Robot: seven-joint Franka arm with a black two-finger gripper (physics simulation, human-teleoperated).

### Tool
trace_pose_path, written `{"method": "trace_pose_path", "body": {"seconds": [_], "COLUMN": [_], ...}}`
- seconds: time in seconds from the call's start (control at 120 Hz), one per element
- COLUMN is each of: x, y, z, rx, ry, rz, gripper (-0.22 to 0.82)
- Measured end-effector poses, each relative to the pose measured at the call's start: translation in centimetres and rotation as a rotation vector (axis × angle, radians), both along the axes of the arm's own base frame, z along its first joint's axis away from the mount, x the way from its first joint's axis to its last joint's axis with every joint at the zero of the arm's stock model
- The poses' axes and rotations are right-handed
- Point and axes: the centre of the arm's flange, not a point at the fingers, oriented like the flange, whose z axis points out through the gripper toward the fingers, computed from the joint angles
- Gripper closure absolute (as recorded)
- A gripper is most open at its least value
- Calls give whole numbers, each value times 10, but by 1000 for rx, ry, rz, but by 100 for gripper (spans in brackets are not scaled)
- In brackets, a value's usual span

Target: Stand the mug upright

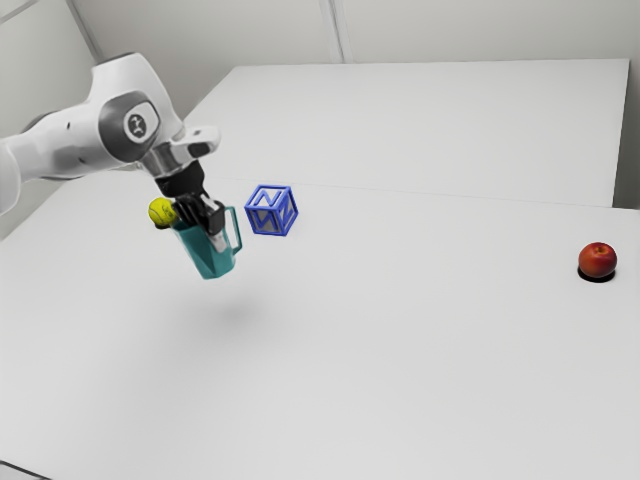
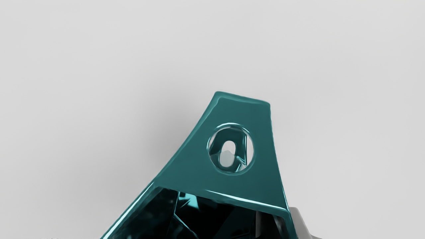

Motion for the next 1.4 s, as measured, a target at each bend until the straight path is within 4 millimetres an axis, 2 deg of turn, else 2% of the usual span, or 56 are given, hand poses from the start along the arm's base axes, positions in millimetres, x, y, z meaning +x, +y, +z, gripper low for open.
{"method": "trace_pose_path", "body": {"seconds": [0.308,0.542,0.967,1.4], "x": [-30,-46,-51,-56], "y": [-29,-39,-47,-46], "z": [-16,-55,-86,-118], "rx": [90,127,171,179], "ry": [-23,-24,-120,-83], "rz": [89,178,297,397], "gripper": [78,78,78,78]}}
